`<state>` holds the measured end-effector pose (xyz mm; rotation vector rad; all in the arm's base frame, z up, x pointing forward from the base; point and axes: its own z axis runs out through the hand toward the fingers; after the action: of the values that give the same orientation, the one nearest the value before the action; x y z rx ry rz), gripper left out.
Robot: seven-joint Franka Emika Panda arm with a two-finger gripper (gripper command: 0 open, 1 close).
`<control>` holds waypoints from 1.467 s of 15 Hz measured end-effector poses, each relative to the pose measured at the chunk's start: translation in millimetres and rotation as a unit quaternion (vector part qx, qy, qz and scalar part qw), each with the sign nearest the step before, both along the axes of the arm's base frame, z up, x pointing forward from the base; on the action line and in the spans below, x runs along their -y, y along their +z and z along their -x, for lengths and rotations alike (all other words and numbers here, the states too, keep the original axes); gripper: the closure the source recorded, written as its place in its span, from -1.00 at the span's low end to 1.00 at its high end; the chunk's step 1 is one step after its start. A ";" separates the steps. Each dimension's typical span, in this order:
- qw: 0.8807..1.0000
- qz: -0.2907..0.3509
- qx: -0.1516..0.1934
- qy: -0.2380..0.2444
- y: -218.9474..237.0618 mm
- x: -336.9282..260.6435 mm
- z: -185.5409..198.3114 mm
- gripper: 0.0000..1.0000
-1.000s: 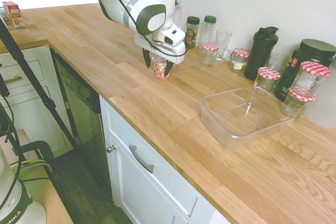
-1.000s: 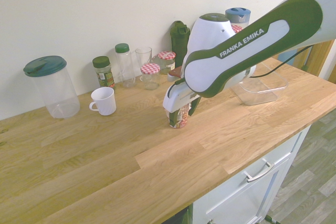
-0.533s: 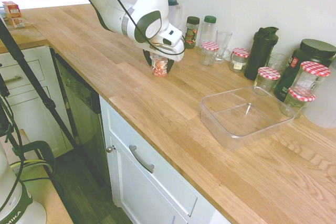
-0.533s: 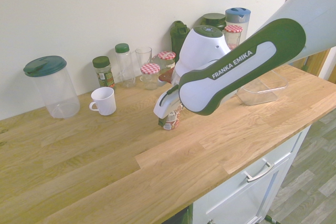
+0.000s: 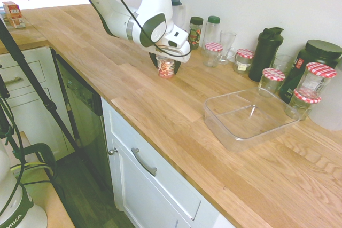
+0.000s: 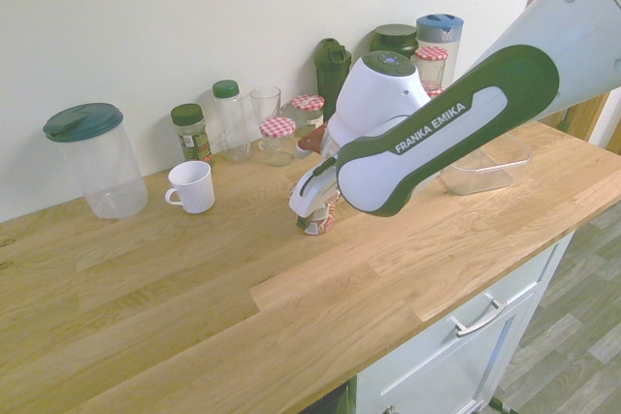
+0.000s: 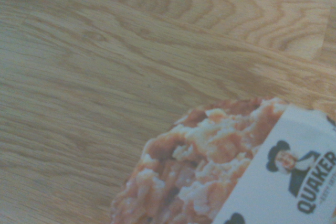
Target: Put the cereal into the container
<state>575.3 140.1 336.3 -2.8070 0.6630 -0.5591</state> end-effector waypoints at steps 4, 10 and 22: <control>1.000 -0.012 0.008 0.000 3.5 -0.8 -0.6 1.00; 0.997 -0.048 0.049 -0.032 55.7 49.2 2.0 1.00; 0.972 -0.038 0.084 -0.216 119.3 349.2 78.3 1.00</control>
<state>497.0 -209.1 455.5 -2.5107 1.2398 -0.8145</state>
